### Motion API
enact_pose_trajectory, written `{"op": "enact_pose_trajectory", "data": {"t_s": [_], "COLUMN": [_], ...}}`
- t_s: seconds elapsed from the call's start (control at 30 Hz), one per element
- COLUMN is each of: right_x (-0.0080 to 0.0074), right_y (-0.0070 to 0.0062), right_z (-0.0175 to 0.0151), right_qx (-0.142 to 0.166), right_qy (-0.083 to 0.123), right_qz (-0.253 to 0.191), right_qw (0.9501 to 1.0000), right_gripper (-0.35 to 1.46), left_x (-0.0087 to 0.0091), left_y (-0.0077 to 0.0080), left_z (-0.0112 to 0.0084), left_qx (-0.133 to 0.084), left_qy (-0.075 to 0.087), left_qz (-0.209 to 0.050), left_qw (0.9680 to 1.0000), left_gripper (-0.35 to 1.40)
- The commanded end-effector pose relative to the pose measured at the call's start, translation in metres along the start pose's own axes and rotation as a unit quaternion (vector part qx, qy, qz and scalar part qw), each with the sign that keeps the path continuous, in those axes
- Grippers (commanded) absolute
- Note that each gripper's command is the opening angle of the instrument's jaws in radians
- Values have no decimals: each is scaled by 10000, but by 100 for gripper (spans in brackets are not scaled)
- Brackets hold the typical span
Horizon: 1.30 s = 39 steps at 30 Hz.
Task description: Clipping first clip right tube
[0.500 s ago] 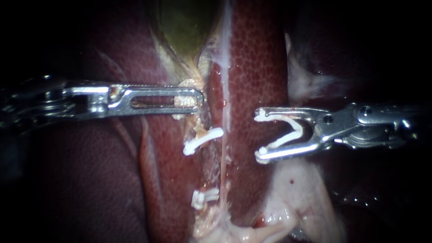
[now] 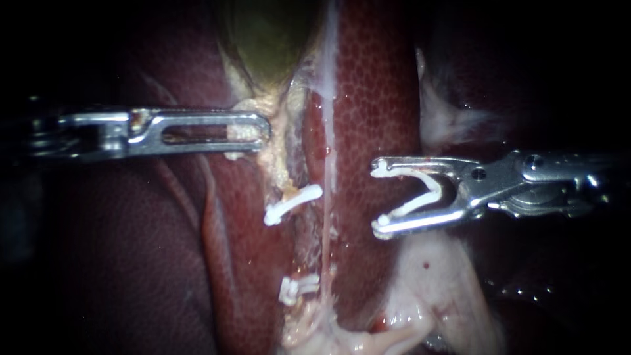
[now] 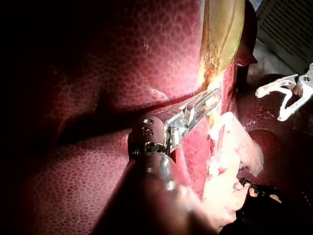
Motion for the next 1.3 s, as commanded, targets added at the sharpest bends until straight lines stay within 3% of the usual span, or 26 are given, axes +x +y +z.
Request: {"op": "enact_pose_trajectory", "data": {"t_s": [0.03,0.3,0.6,0.9,1.3], "right_x": [0,-1,-9,-52,-128], "right_y": [0,0,-1,9,31], "right_z": [0,1,3,27,69], "right_qx": [-2,-3,-2,68,118], "right_qy": [-2,-1,15,-269,-646], "right_qz": [1,0,89,450,864], "right_qw": [10000,10000,10000,9986,9941], "right_gripper": [60,60,59,59,59], "left_x": [-4,-24,-23,-21,-21], "left_y": [0,-4,-6,-6,-6], "left_z": [-4,-33,-34,-34,-34], "left_qx": [-6,-55,-66,-68,-69], "left_qy": [-6,-129,-137,-139,-141], "left_qz": [12,46,75,78,80], "left_qw": [10000,9999,9999,9999,9998], "left_gripper": [-30,-30,-30,-30,-30]}}
